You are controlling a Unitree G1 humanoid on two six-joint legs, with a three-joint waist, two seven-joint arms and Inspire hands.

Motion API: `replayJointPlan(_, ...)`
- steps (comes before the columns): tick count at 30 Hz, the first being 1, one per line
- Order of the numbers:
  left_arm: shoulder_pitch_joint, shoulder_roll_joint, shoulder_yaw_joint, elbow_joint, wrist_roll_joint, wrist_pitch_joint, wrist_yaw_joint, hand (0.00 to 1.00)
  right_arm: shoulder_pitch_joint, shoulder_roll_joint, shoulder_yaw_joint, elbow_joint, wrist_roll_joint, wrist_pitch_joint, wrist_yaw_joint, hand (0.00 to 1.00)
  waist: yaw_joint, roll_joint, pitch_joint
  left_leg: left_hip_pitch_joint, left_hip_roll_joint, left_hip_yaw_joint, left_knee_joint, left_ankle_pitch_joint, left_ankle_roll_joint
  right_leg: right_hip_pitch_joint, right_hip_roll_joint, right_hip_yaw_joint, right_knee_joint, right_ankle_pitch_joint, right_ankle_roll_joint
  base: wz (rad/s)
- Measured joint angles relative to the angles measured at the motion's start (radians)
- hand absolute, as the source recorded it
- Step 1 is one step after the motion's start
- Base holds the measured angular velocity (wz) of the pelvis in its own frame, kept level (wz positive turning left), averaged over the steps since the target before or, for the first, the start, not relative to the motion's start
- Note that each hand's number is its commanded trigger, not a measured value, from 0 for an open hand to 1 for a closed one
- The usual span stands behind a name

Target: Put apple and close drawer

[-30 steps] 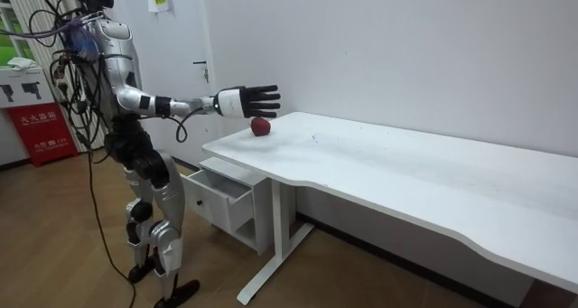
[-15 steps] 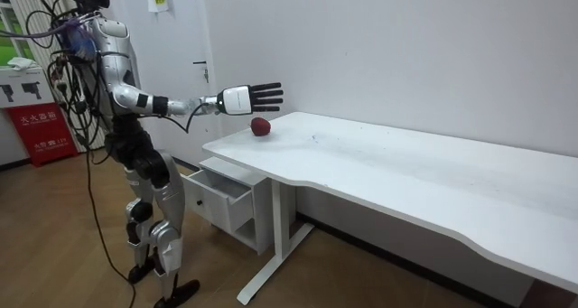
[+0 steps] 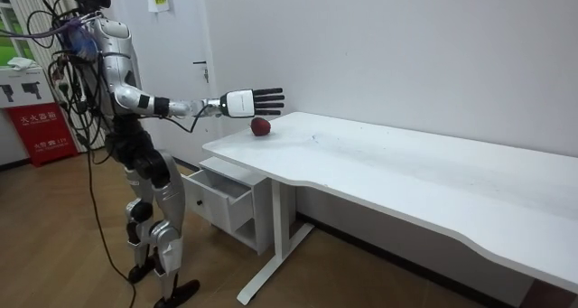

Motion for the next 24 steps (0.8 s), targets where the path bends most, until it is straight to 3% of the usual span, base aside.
replayJointPlan(8, 0.019, 0.0, 0.001, -0.002, 0.0, 0.012, -0.018, 0.0, 0.0, -0.005, 0.006, 0.026, -0.002, 0.029, 0.083, 0.0, -0.006, -0.004, 0.0001, 0.003, 0.0, -0.002, 0.0, 0.0, 0.0, 0.003, 0.0, -0.003, -0.001, 0.0, 0.0, 0.0)
replayJointPlan(21, 0.021, 0.006, 0.005, -0.002, 0.003, 0.019, -0.041, 0.0, -0.018, -0.02, 0.006, 0.112, -0.036, 0.035, 0.192, 0.0, -0.003, -0.022, 0.0009, 0.01, 0.0, -0.008, -0.002, 0.0, 0.0, 0.017, 0.0, -0.015, -0.013, 0.002, -0.002, 0.01)
replayJointPlan(24, 0.021, 0.011, 0.004, -0.002, 0.008, 0.018, -0.047, 0.0, -0.055, -0.047, 0.008, 0.177, -0.037, 0.038, 0.237, 0.0, 0.002, -0.026, 0.0024, 0.011, 0.001, -0.006, 0.0, 0.0, 0.0, 0.017, 0.0, -0.013, -0.012, 0.004, -0.002, 0.0)
